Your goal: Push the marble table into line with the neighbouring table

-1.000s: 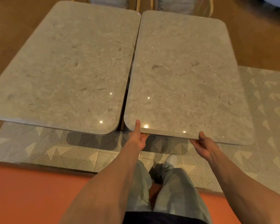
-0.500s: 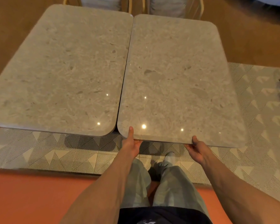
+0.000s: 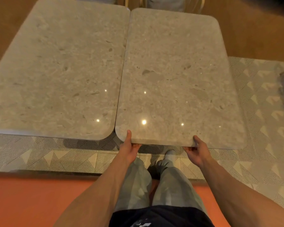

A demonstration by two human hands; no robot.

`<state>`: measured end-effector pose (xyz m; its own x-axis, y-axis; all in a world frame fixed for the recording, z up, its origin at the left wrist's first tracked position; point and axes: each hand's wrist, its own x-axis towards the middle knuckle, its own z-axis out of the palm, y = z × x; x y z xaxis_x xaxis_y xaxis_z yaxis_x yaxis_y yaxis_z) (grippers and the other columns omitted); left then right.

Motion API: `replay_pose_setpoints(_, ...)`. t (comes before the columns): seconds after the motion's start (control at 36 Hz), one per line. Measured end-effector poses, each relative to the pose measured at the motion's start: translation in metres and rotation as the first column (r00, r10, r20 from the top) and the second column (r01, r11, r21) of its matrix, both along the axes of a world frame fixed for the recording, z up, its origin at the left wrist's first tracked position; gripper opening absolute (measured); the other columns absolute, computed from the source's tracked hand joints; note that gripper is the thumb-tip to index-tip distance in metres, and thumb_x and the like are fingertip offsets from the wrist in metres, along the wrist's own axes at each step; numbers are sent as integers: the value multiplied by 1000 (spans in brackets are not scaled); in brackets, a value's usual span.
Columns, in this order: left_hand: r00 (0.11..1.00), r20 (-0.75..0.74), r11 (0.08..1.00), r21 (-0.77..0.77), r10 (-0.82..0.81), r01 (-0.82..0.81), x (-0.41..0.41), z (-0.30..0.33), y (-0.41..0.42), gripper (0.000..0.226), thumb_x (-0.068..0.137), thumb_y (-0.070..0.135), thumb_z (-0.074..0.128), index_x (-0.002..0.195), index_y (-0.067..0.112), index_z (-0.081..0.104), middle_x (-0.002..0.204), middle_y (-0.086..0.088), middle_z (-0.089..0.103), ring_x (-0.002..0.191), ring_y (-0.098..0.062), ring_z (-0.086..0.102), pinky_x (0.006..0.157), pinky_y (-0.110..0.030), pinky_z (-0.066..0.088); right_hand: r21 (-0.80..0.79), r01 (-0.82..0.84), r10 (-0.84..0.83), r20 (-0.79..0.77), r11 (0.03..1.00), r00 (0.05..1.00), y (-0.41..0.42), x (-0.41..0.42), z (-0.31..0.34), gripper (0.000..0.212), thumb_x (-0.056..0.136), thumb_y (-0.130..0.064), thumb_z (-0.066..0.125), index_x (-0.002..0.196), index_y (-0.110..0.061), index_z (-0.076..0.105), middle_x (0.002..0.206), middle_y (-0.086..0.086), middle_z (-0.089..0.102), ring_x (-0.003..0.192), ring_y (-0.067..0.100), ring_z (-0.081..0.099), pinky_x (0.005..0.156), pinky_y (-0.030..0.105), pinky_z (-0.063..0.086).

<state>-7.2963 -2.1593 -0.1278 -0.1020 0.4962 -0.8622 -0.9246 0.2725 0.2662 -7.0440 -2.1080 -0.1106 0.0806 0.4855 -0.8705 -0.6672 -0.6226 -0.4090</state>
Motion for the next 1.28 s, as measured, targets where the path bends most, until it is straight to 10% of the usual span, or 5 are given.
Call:
replay_pose_setpoints(0.39,980,200,995,-95,2,17,-16,5,23,61,94,43,62,141,6,49,136,-23,58,126,-39,56,111,-53,41,-169,64,-35,169,984,985,22,-13,-3,46,100,-19,57,140,-1,47,138,18,57,124,33,57,106,46,47)
replay_pose_setpoints(0.5,949,-20,932,-193,-315,306,-21,8,17,55,95,54,54,127,9,53,126,-22,63,114,-41,63,101,-52,50,-293,49,75,399,955,914,25,-30,9,42,99,-22,58,136,-2,50,131,16,59,120,35,59,101,44,51)
replay_pose_setpoints(0.67,140,-402,367,-569,-905,736,-90,62,31,37,91,33,60,87,-2,69,73,-17,75,61,-31,72,63,-41,62,-410,-177,438,730,895,525,53,-116,62,40,97,-20,51,133,-1,51,135,20,54,125,36,52,103,44,41)
replay_pose_setpoints(0.92,599,-688,905,-229,-410,358,-157,164,121,25,98,12,56,107,-10,64,87,-22,66,64,-29,61,55,-31,53,125,-898,651,647,423,397,143,-273,123,15,90,-9,60,103,-12,66,92,11,70,74,20,65,63,30,53)
replay_pose_setpoints(1.28,555,-818,988,123,152,-89,-229,250,83,23,95,20,56,102,4,71,103,-18,75,94,-33,71,86,-43,57,420,-898,786,508,131,352,161,-379,180,16,92,-6,58,105,-5,68,94,13,71,77,23,67,64,28,56)
